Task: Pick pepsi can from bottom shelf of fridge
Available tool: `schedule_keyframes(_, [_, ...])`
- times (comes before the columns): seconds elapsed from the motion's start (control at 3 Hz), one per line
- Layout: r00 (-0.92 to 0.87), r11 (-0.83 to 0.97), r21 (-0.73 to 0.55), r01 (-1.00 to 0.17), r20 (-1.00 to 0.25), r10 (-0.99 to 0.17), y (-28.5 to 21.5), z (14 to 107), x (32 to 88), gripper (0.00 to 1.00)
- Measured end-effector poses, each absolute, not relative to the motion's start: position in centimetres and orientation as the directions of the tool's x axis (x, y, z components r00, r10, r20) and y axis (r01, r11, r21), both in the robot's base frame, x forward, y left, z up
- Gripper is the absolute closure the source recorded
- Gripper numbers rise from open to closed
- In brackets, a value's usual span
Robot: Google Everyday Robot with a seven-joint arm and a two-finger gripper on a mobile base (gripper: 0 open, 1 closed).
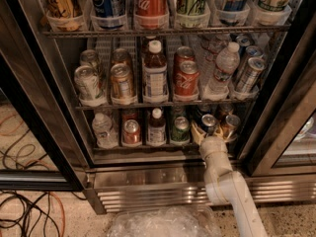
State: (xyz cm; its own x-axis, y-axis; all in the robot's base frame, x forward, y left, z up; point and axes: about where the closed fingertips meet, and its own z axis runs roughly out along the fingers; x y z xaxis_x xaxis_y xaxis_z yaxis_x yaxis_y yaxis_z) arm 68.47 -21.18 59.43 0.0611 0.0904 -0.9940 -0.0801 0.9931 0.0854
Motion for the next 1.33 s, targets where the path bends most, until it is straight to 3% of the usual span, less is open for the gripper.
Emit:
schedule_keyframes(0.67, [0.061, 0.993, 0.085, -0.08, -0.994, 0.09, -21.2, 59.4, 68.5, 1.0])
schedule_keyframes(1.33, [0.077, 0.992, 0.071, -0.101, -0.994, 0.078, -20.7, 60.7, 67.7, 1.0])
